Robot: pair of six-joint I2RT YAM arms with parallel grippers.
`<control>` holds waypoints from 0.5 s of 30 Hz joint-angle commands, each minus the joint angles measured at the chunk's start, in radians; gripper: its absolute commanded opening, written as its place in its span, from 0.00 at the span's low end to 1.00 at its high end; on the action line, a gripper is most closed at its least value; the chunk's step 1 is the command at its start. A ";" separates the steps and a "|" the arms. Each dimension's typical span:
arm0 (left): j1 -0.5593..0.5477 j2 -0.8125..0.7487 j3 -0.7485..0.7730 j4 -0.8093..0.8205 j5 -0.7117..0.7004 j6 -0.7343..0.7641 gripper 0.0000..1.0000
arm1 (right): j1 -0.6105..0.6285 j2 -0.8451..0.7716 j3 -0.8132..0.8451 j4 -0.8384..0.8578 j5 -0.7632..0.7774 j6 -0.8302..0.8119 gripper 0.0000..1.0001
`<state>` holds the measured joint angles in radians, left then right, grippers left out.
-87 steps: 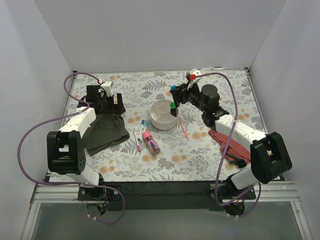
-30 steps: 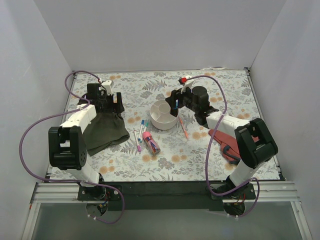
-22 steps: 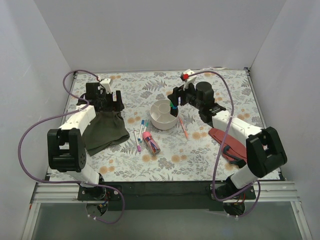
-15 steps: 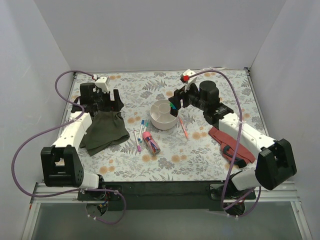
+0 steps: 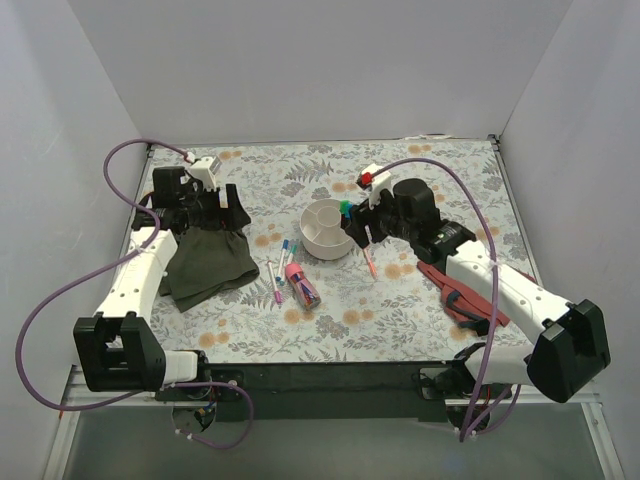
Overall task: Sort the stationery into containers
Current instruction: Pick up the pen from the center of the board.
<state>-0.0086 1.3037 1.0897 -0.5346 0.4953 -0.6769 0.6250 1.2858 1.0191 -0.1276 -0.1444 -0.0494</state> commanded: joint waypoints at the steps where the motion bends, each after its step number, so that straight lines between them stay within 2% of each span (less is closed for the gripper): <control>1: 0.001 -0.033 0.010 -0.142 0.015 0.017 0.78 | -0.034 -0.040 -0.068 -0.043 0.137 0.098 0.71; 5: -0.004 -0.049 -0.027 -0.134 0.019 0.004 0.78 | -0.082 -0.016 -0.093 -0.043 0.086 0.141 0.70; 7: -0.004 -0.043 -0.036 -0.128 0.034 -0.004 0.78 | -0.116 0.020 -0.105 -0.041 0.059 0.161 0.63; 9: -0.004 -0.034 -0.033 -0.128 0.040 -0.012 0.77 | -0.140 0.055 -0.117 -0.030 0.054 0.187 0.51; 12: -0.004 -0.003 -0.024 -0.128 0.023 -0.007 0.77 | -0.146 0.090 -0.143 0.012 0.005 0.120 0.47; 15: -0.004 0.019 -0.014 -0.127 0.002 0.003 0.77 | -0.133 0.118 -0.189 0.063 0.057 0.118 0.47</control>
<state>-0.0090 1.3060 1.0618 -0.6510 0.5072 -0.6811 0.4782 1.3769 0.8700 -0.1478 -0.0921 0.0845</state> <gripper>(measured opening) 0.771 0.474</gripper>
